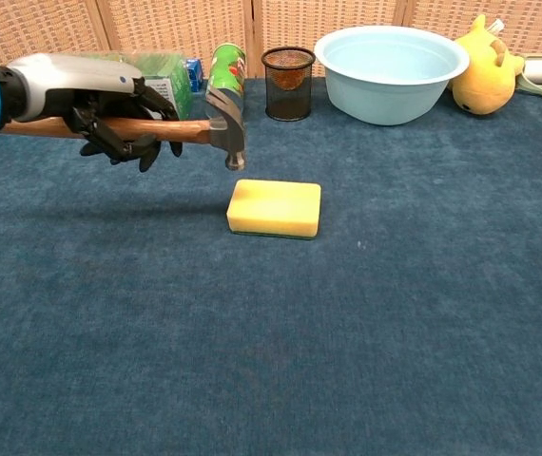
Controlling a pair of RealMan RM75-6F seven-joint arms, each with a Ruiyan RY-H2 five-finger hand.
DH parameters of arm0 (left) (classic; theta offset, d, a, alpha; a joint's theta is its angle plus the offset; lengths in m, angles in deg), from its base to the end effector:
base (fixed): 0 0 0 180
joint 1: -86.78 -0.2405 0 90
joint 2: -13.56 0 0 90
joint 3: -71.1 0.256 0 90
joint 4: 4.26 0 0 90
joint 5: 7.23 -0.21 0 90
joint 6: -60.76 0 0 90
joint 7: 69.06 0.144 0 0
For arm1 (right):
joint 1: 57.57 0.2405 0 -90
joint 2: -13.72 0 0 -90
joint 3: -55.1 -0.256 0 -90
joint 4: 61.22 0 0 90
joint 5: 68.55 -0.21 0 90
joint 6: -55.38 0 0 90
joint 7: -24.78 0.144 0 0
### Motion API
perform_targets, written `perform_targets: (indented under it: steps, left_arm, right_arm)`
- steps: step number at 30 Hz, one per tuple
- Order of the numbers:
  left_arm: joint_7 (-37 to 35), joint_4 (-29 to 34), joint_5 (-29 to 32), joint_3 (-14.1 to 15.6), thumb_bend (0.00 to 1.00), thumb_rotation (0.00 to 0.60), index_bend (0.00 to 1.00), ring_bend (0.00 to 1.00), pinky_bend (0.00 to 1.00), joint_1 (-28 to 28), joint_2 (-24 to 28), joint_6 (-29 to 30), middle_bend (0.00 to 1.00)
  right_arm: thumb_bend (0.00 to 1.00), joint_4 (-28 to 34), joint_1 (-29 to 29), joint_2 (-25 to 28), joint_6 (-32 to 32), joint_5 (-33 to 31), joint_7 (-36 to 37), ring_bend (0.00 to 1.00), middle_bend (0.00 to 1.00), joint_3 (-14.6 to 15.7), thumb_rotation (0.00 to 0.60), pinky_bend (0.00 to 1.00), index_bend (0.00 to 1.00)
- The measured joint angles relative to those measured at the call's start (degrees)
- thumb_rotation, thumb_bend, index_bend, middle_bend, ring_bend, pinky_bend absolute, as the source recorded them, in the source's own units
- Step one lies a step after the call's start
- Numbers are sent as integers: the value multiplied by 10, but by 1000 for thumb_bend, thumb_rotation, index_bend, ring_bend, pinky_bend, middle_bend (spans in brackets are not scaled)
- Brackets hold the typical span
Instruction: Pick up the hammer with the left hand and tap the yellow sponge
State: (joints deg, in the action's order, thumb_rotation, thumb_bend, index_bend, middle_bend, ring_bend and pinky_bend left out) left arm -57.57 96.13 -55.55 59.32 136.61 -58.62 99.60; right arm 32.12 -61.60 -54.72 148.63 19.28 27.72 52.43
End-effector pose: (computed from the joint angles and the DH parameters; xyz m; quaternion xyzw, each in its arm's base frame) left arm -0.1168 0.3445 0.0268 -0.7434 -0.5025 -0.3207 0.3031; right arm -0.3138 -0.1312 0.1510 0.5158 -0.4237 0.4304 0.6076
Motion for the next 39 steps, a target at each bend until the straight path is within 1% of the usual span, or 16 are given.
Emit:
perform_targets:
  steps: [3, 7, 13, 16, 18, 22, 26, 30, 34, 39]
  left_arm:
    - [9, -20, 48, 5, 784, 600, 476, 657, 765, 30, -19, -20, 593]
    - [23, -52, 100, 22, 785, 600, 475, 658, 766, 68, -54, -34, 593]
    - [42, -94, 152, 46, 784, 600, 476, 660, 768, 102, -100, -30, 592]
    - [51, -102, 175, 55, 785, 600, 476, 661, 768, 115, -112, -23, 593]
    - [52, -100, 183, 55, 784, 600, 475, 661, 768, 121, -113, -16, 593]
    - [33, -78, 177, 39, 785, 600, 476, 663, 769, 118, -101, -5, 594]
    - [-1, -48, 154, 16, 785, 600, 476, 663, 769, 105, -75, 1, 594]
    - [-30, -31, 128, 3, 785, 600, 475, 663, 769, 89, -51, -1, 594]
    - [-45, -34, 108, 8, 784, 600, 476, 663, 769, 79, -46, -13, 594]
    - [-45, -61, 109, 23, 783, 600, 476, 663, 769, 83, -66, -24, 594]
  right_arm:
    - [217, -1, -2, 0, 0, -3, 1, 331, 413, 0, 600, 248, 457]
    - [219, -3, -4, 0, -1, -9, 4, 332, 413, 0, 600, 248, 457]
    - [218, -10, -7, 0, -1, -16, 13, 332, 413, -2, 600, 248, 457]
    - [218, -14, -10, 0, 1, -17, 19, 332, 413, -2, 600, 249, 457]
    - [218, -16, -12, 0, 3, -18, 22, 332, 413, -2, 600, 249, 457]
    - [218, -17, -13, 0, 4, -16, 22, 332, 413, -2, 600, 249, 457]
    - [218, -15, -11, -1, 4, -14, 19, 332, 413, -3, 600, 249, 457]
    - [219, -14, -9, -2, 0, -14, 16, 332, 413, -3, 600, 249, 457]
    - [217, -15, -8, -3, -3, -14, 15, 332, 413, -4, 600, 249, 458]
    - [218, -18, -8, -5, -6, -20, 18, 332, 413, -5, 600, 249, 457]
